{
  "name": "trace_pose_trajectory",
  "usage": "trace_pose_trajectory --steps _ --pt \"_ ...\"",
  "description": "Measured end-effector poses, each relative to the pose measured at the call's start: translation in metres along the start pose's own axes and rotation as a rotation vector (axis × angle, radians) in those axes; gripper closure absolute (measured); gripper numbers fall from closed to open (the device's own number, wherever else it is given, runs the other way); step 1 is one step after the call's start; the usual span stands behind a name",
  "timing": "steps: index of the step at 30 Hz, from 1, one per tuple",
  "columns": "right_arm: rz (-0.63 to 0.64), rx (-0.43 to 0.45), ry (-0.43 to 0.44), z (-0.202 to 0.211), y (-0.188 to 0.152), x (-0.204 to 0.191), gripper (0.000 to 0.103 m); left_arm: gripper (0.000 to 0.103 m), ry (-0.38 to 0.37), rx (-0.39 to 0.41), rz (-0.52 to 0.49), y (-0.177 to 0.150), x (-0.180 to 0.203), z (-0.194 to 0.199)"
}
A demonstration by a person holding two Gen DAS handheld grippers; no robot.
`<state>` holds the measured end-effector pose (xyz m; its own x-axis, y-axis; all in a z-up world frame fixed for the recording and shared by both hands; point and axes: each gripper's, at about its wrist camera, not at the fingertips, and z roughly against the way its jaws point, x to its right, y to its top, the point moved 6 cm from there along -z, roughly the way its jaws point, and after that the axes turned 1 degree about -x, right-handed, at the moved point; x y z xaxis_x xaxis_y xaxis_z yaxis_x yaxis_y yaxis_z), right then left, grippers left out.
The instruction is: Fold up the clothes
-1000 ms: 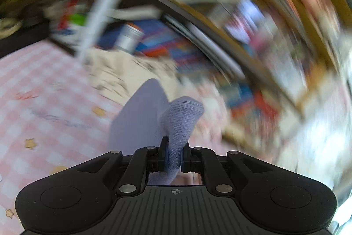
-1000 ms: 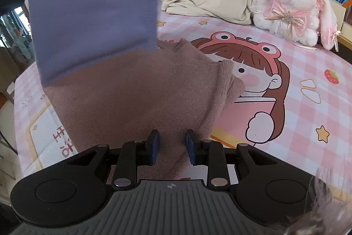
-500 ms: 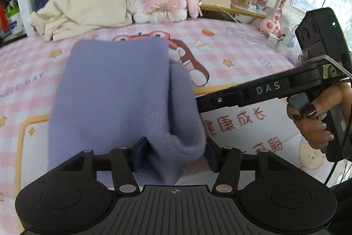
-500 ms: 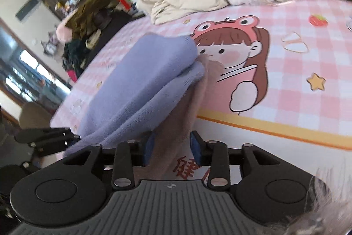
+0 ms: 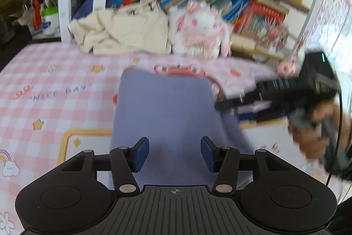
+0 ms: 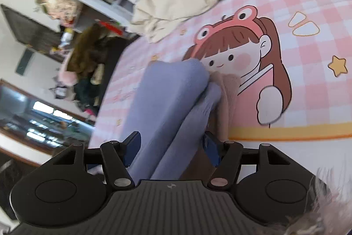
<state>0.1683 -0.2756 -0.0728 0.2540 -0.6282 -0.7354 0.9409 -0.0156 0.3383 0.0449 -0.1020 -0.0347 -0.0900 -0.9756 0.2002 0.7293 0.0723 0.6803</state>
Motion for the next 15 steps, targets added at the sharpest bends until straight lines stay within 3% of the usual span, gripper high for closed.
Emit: trace_pose_trajectory --steps 2,4,5,6,8,10,11,13,14,15 --pt "-0.028 0.013 -0.035 -0.012 0.008 0.001 0.045 0.053 0.01 -0.026 -0.003 -0.01 -0.002 -0.01" --pt "-0.004 0.043 -0.095 -0.02 0.013 -0.002 0.062 0.053 0.017 -0.039 -0.017 -0.017 -0.003 -0.016" --pt "0.056 0.067 -0.127 -0.02 0.015 -0.01 0.081 0.053 0.019 -0.041 -0.027 -0.019 -0.002 -0.017" --pt "0.16 0.1 -0.124 -0.016 0.014 -0.024 0.084 0.053 0.017 -0.044 -0.036 -0.019 -0.003 -0.017" --pt "0.431 0.184 -0.06 -0.002 0.004 -0.062 0.084 0.051 0.011 -0.05 -0.052 -0.018 -0.003 -0.015" --pt "0.596 0.224 -0.042 0.006 -0.008 -0.083 0.085 0.05 0.001 -0.051 -0.035 -0.019 -0.006 -0.013" --pt "0.607 0.225 -0.077 0.002 -0.008 -0.082 0.085 0.049 -0.005 -0.051 -0.026 -0.019 -0.007 -0.013" --pt "0.51 0.201 -0.23 -0.017 0.004 -0.057 0.082 0.049 -0.019 -0.044 -0.026 -0.018 -0.007 -0.012" --pt "0.457 0.181 -0.309 -0.026 0.009 -0.042 0.071 0.049 -0.027 -0.042 -0.026 -0.018 -0.007 -0.012" --pt "0.397 0.15 -0.392 -0.036 0.013 -0.025 0.067 0.048 -0.044 -0.049 -0.026 -0.016 -0.005 -0.011"
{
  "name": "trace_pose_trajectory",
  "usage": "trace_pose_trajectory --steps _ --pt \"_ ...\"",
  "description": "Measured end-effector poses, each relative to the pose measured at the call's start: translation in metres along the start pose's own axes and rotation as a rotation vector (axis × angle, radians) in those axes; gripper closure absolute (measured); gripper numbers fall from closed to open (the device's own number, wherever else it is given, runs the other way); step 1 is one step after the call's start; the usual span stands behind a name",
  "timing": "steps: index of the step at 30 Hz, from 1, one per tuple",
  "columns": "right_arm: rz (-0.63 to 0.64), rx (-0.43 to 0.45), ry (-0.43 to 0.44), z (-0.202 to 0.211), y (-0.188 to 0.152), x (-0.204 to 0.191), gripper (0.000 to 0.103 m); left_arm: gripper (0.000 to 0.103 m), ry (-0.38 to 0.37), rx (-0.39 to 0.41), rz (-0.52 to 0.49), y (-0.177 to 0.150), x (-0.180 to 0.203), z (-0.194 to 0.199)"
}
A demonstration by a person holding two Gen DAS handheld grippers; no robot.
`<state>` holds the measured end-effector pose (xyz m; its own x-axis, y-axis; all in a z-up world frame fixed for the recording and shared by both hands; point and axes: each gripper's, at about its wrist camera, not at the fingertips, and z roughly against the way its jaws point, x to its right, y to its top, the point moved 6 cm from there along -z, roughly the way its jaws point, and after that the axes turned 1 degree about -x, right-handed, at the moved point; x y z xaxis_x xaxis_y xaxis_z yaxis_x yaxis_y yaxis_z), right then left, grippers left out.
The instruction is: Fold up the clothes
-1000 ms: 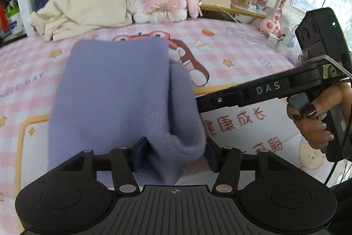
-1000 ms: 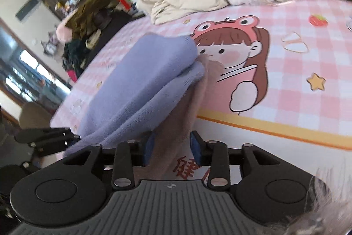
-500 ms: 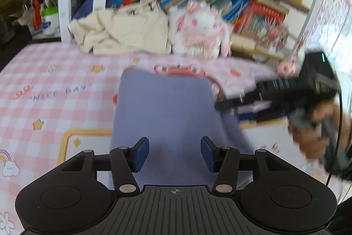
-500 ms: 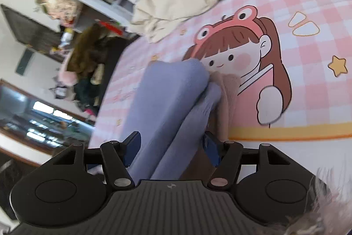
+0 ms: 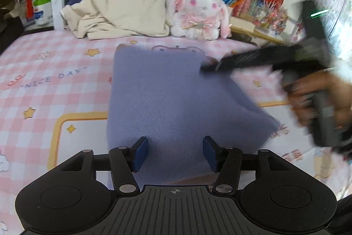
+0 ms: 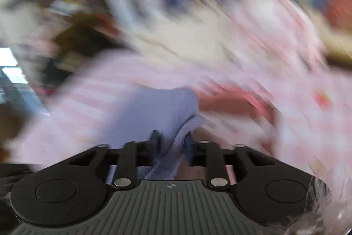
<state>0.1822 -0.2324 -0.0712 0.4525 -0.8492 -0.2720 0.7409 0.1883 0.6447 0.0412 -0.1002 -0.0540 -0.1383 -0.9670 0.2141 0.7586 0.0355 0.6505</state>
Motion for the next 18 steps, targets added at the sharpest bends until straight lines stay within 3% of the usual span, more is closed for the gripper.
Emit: trace_pose_trajectory --steps 1,3,6,11,14,16,18 --pt "-0.041 -0.022 -0.035 -0.006 -0.002 0.008 0.058 0.048 -0.016 -0.006 -0.001 0.002 0.001 0.002" --pt "-0.1 0.019 -0.01 0.009 -0.002 0.015 0.056 0.048 -0.027 0.026 -0.034 0.008 0.002 0.015" --pt "-0.116 0.052 0.018 0.049 -0.003 0.014 0.045 0.048 -0.041 0.072 -0.061 0.016 -0.001 0.034" --pt "-0.175 -0.091 0.184 0.082 -0.029 -0.017 0.026 0.048 -0.055 0.095 -0.048 0.028 -0.015 0.039" --pt "-0.221 -0.146 0.184 0.084 -0.048 -0.037 0.026 0.048 -0.06 0.072 -0.084 0.028 -0.013 0.027" --pt "-0.209 -0.152 0.106 0.076 -0.054 -0.043 0.031 0.048 -0.079 0.069 -0.104 0.029 -0.009 0.023" --pt "-0.189 -0.147 0.04 0.07 -0.058 -0.047 0.068 0.048 -0.102 0.067 -0.115 0.028 -0.004 0.019"
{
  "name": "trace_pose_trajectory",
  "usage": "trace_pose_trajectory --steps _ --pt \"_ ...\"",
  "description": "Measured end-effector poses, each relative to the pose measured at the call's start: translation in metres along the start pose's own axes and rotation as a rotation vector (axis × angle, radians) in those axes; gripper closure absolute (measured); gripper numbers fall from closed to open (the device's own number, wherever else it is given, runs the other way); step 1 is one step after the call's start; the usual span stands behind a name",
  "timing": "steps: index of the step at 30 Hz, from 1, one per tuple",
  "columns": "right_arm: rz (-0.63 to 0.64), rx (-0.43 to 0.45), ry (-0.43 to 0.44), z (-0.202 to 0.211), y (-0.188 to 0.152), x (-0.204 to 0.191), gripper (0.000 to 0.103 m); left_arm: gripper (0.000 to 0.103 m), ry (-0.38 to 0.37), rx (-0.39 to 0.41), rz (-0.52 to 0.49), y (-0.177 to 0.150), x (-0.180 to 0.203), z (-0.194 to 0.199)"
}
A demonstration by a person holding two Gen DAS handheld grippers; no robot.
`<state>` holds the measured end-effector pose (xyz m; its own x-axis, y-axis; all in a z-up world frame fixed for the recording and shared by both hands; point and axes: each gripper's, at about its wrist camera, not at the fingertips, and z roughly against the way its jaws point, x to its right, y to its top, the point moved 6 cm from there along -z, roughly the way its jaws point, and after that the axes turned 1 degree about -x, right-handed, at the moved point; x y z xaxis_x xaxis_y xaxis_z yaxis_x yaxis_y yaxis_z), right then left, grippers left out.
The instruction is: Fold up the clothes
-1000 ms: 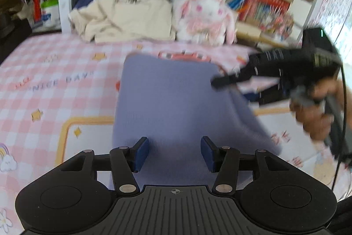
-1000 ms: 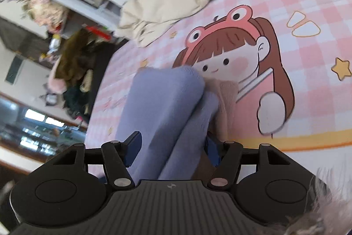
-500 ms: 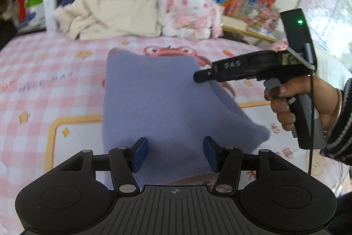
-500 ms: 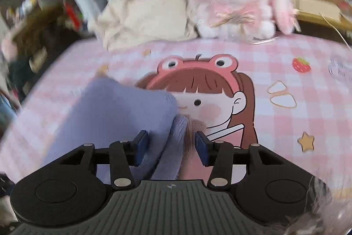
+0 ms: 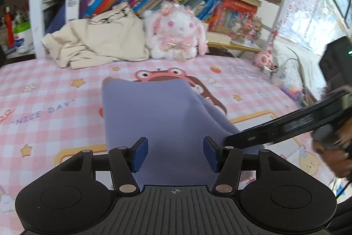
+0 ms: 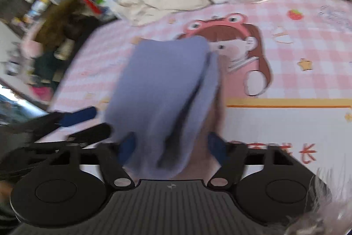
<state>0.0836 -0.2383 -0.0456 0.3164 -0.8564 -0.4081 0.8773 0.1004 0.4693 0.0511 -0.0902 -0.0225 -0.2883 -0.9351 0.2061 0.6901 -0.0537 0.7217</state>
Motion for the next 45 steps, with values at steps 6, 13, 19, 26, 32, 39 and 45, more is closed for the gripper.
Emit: trace_pose_trajectory --steps 6,13,19,26,32,39,45 --pt "0.023 0.127 0.127 0.032 -0.015 -0.001 0.089 0.048 -0.029 -0.087 0.029 -0.018 -0.007 -0.021" --pt "-0.175 0.024 0.054 -0.009 -0.035 0.05 0.084 0.046 -0.043 -0.097 -0.02 -0.024 -0.003 -0.021" --pt "-0.033 0.101 0.014 0.012 -0.009 0.027 0.054 0.042 -0.027 -0.006 -0.025 -0.006 -0.008 0.004" --pt "0.007 0.073 -0.088 -0.022 0.007 0.025 0.08 0.042 -0.027 0.018 0.011 0.003 -0.014 0.003" --pt "0.098 0.233 0.054 0.012 0.005 0.001 0.091 0.042 0.015 -0.087 -0.027 -0.021 -0.019 -0.021" --pt "-0.02 0.123 -0.065 -0.034 -0.004 0.034 0.088 0.042 -0.007 -0.083 -0.033 -0.02 -0.017 -0.02" --pt "0.051 0.094 -0.114 -0.02 0.002 0.021 0.068 0.041 0.008 -0.032 0.024 -0.011 -0.025 0.0"
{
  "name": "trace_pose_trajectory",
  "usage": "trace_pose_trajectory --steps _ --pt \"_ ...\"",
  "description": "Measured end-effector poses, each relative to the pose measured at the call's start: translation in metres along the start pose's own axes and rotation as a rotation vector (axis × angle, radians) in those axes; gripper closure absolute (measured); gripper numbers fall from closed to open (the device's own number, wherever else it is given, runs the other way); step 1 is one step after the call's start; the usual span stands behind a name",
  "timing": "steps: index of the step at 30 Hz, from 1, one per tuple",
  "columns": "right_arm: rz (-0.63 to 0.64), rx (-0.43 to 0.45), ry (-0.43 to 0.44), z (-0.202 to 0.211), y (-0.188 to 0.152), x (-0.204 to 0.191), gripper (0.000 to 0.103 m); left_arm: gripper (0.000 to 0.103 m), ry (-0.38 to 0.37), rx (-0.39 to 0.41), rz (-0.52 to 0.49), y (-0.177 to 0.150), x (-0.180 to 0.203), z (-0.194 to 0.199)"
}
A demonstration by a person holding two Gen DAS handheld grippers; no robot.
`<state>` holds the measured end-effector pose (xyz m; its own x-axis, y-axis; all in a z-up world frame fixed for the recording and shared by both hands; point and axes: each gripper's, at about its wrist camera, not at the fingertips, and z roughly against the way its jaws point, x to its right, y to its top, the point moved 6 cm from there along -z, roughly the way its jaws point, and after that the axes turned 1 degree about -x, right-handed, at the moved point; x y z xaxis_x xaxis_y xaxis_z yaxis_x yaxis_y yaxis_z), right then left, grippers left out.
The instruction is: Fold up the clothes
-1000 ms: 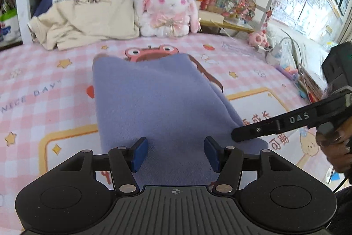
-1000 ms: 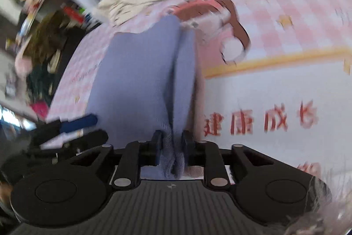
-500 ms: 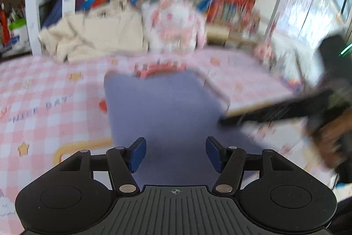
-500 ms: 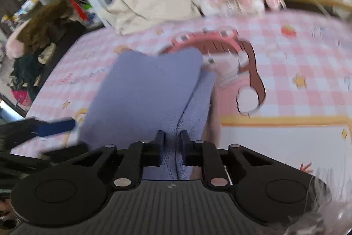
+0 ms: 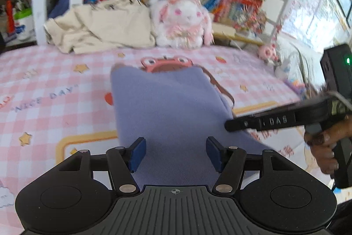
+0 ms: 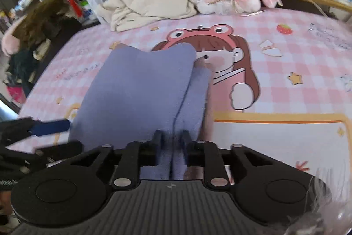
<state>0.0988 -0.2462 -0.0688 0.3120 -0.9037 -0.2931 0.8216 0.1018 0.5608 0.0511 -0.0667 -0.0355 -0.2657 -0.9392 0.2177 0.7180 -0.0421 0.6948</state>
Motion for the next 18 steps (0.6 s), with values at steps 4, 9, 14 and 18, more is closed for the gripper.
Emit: trace_pose_trajectory --steps 4,9,14,18 --pt "-0.003 -0.026 0.01 0.004 -0.008 -0.008 0.073 0.038 0.006 0.028 0.016 0.003 -0.005 0.009" --pt "0.065 0.109 0.024 0.032 0.0 -0.026 0.091 0.038 0.049 -0.005 0.016 -0.003 -0.009 0.002" --pt "-0.014 0.001 -0.05 0.006 -0.014 -0.005 0.088 0.038 0.043 0.009 0.063 -0.002 -0.02 0.008" --pt "-0.049 0.0 -0.055 0.006 -0.013 -0.002 0.086 0.031 0.067 0.022 0.099 -0.001 -0.03 0.015"
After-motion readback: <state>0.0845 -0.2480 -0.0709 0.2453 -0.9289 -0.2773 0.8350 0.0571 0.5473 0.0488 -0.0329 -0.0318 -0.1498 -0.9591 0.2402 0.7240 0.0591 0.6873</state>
